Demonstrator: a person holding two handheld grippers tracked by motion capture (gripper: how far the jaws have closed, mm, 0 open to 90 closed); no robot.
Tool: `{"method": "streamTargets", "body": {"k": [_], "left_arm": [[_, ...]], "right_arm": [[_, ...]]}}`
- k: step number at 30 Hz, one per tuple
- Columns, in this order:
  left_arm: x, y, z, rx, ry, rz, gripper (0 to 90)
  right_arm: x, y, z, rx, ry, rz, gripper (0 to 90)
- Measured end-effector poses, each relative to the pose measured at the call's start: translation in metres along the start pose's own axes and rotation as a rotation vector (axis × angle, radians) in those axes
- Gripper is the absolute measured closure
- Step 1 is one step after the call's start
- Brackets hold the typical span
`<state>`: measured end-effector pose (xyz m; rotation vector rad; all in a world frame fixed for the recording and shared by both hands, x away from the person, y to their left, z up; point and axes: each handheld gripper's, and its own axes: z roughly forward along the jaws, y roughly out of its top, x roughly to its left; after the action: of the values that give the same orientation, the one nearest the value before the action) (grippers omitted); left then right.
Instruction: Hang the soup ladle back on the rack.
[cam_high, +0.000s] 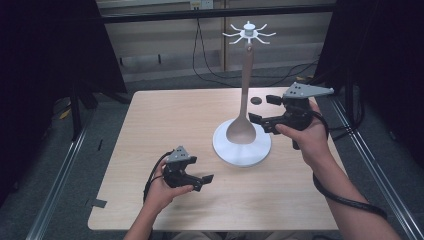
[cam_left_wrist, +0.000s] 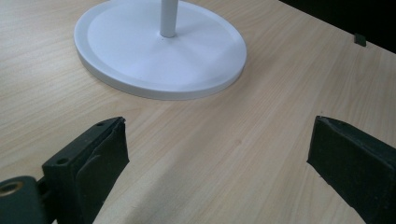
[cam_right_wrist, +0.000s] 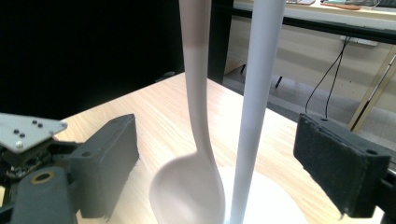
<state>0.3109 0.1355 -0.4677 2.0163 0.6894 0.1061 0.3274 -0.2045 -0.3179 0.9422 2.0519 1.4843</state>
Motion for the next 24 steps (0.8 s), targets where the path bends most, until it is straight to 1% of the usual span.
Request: {"method": "streamTargets", "body": {"k": [5,8,11,17,18,22,24], "left_arm": [[0.0,0.0,0.0,-0.001,-0.002,0.002,4.7],[0.0,0.0,0.0,0.001,0.0,0.001,4.7],[0.001,0.0,-0.001,0.002,0.0,0.005,4.7],[0.001,0.0,-0.001,0.003,0.002,0.003,4.7],[0.001,0.0,-0.001,-0.001,0.002,0.002,4.7],[0.001,0.0,-0.002,0.0,0.002,0.002,4.7],[0.001,0.0,-0.002,-0.003,0.006,0.004,4.7]], "right_arm": [[0.002,-0.009,-0.001,0.012,0.004,-0.002,12.5],[0.001,-0.017,-0.002,0.025,-0.003,0.0,12.3],[0.0,-0.022,-0.003,0.034,-0.007,-0.002,12.2],[-0.003,-0.036,-0.004,0.056,-0.014,0.009,11.3],[-0.003,-0.036,-0.004,0.056,-0.014,0.009,11.3],[-0.004,-0.046,-0.004,0.066,-0.019,0.023,10.6],[-0.004,-0.048,-0.004,0.068,-0.019,0.02,10.6]]}}
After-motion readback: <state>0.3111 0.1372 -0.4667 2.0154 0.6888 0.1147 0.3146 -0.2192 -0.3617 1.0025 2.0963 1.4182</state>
